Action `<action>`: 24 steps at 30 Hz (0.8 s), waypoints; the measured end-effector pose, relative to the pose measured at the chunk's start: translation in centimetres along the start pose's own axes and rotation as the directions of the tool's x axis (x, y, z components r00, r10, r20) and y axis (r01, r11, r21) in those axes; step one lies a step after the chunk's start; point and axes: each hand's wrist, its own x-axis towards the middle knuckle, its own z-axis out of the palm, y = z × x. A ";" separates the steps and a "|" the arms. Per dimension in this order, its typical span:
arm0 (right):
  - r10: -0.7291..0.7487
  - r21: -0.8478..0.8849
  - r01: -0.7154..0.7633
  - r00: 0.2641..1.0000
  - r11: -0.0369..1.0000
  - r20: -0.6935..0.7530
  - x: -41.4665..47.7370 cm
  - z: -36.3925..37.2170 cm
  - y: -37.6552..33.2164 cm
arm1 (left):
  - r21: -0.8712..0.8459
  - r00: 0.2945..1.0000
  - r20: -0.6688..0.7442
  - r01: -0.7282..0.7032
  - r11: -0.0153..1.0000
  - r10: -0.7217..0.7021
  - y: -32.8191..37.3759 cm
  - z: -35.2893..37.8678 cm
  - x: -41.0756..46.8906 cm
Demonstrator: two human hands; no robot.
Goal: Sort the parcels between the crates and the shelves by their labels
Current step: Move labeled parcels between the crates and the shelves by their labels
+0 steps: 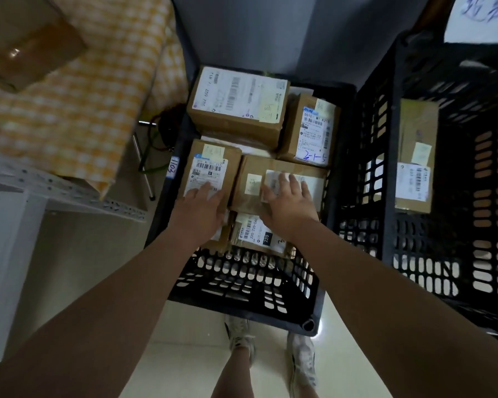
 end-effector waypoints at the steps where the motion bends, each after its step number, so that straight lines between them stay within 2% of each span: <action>1: -0.021 -0.004 0.021 1.000 1.000 -0.007 -0.7 -0.5 -0.1 | -0.010 1.000 -0.026 0.006 1.000 -0.006 0.3 -0.6 -0.7; 8: -0.163 -0.094 0.154 0.981 0.984 -0.102 -7.7 -6.9 0.6 | 0.001 0.969 -0.237 0.073 0.997 -0.071 3.0 -7.3 -10.2; 12: -0.296 -0.112 0.276 0.913 0.955 -0.282 -13.4 -12.7 0.2 | 0.126 0.913 -0.398 0.146 0.981 -0.085 5.9 -12.4 -17.4; 15: -0.403 -0.142 0.381 0.803 0.914 -0.439 -18.5 -17.5 -1.1 | 0.195 0.839 -0.539 0.205 0.959 -0.070 8.5 -16.0 -23.9; 19: -0.513 -0.215 0.491 0.623 0.844 -0.590 -25.3 -23.2 -4.0 | 0.149 0.741 -0.664 0.260 0.954 -0.099 10.4 -20.6 -33.5; 24: -0.631 -0.302 0.632 0.394 0.714 -0.668 -33.4 -27.6 -10.2 | 0.090 0.622 -0.758 0.399 0.913 -0.197 10.2 -23.8 -45.5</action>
